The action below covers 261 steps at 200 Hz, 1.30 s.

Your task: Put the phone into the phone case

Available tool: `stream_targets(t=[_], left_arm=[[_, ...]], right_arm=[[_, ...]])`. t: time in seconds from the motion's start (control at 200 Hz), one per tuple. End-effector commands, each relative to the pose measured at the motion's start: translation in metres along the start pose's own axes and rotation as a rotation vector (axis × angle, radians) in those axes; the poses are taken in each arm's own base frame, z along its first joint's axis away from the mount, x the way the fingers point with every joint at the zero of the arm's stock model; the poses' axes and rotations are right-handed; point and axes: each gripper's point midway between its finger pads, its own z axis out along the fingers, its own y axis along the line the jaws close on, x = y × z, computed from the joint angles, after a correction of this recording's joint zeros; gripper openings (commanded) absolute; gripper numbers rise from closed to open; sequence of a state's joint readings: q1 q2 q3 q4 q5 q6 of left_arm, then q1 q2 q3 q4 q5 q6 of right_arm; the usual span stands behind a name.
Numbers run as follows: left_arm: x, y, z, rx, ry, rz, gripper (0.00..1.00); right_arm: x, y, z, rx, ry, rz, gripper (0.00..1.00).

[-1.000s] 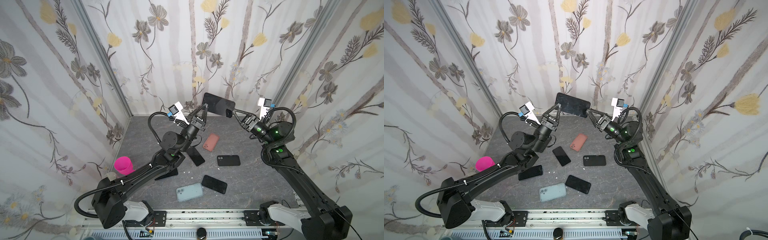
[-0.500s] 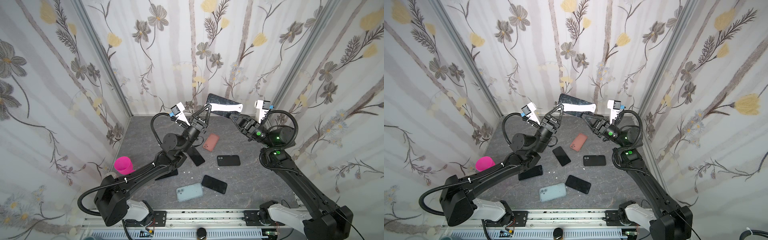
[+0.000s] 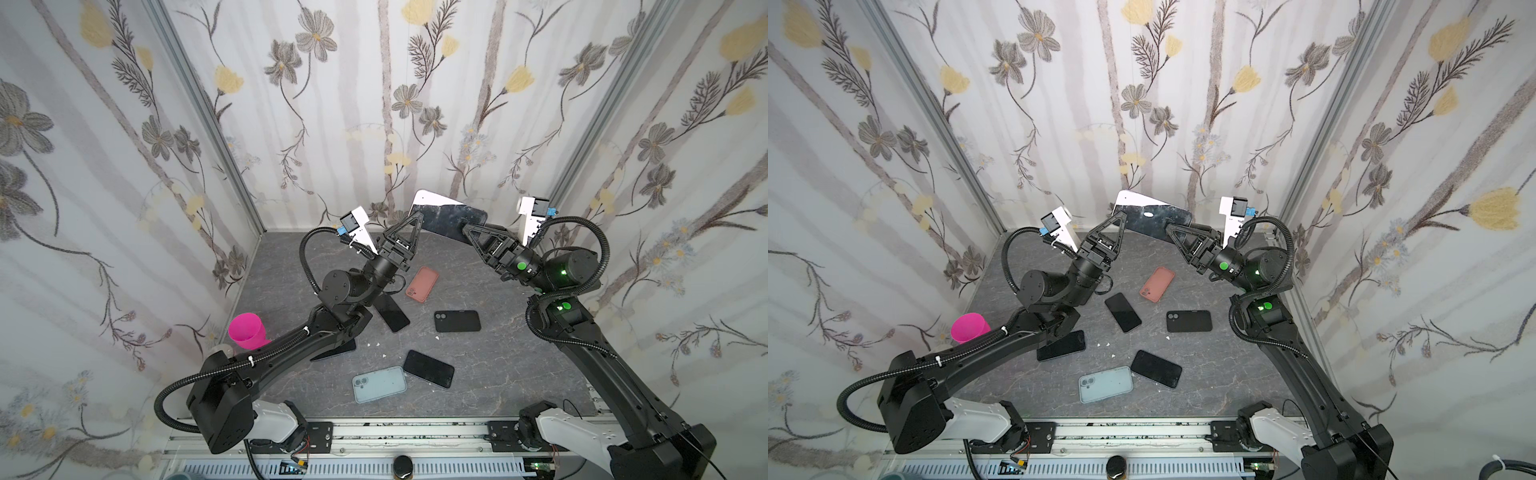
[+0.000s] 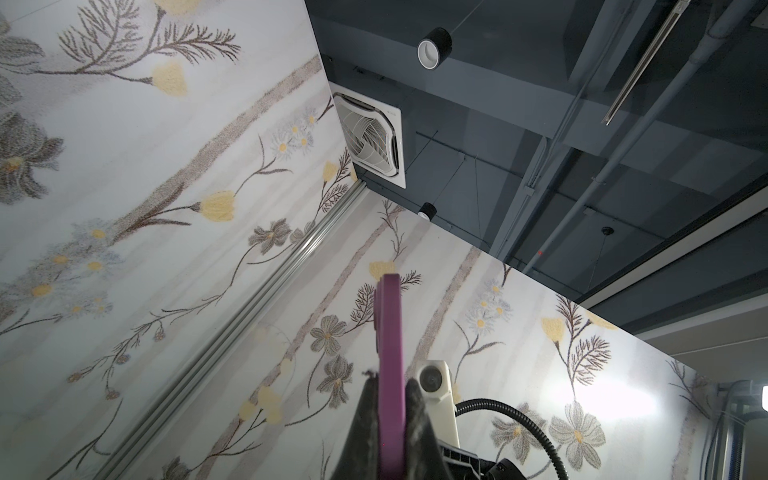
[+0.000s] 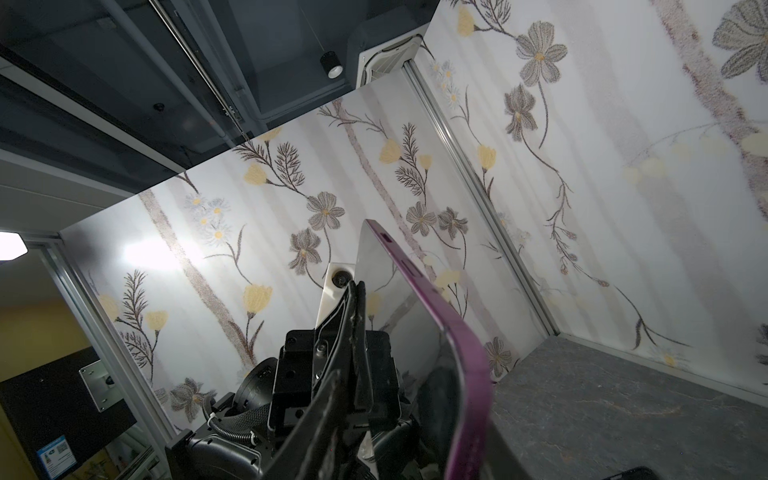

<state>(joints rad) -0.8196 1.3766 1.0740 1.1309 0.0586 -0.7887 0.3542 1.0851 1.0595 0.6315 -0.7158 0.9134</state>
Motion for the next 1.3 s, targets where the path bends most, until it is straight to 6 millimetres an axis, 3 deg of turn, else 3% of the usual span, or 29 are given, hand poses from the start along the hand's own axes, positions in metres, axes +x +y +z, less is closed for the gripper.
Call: stream_targets(t=[0.0,0.235,0.41,0.435,0.509,0.584,0.629,0.794,0.954,1.094,1.299], left_arm=[[-0.006,-0.017,-0.003,0.064,-0.005,0.015,0.00],[-0.010,-0.007,-0.009,0.017,-0.014,0.019,0.00],[-0.018,0.002,-0.016,-0.033,-0.038,0.023,0.00],[-0.019,0.003,-0.017,-0.042,-0.043,0.026,0.07],[-0.026,0.007,-0.023,-0.070,-0.062,0.035,0.41],[-0.028,0.022,-0.030,-0.128,-0.071,0.047,0.59],[-0.037,0.020,-0.036,-0.149,-0.086,0.060,0.65],[-0.031,0.058,-0.057,-0.360,-0.007,0.170,0.67],[0.008,0.111,-0.082,-0.597,0.231,0.273,0.67],[0.065,0.150,-0.105,-0.696,0.506,0.266,0.67],[0.129,0.184,-0.135,-0.758,0.697,0.217,0.67]], right_arm=[[-0.009,0.010,-0.001,-0.022,-0.036,-0.048,0.34],[-0.009,0.013,-0.001,-0.049,-0.039,-0.032,0.00],[-0.009,0.008,0.000,-0.031,-0.045,-0.008,0.00],[-0.009,0.006,0.000,-0.024,-0.045,-0.005,0.00],[-0.010,-0.002,0.000,0.010,-0.049,0.012,0.00],[-0.010,-0.013,-0.002,0.056,-0.051,0.029,0.00],[-0.009,-0.022,-0.005,0.094,-0.046,0.041,0.00],[0.006,-0.069,-0.023,0.294,0.034,0.080,0.00],[0.043,-0.123,-0.063,0.546,0.194,0.118,0.00],[0.089,-0.169,-0.117,0.839,0.409,0.133,0.00],[0.142,-0.202,-0.188,1.120,0.633,0.138,0.00]])
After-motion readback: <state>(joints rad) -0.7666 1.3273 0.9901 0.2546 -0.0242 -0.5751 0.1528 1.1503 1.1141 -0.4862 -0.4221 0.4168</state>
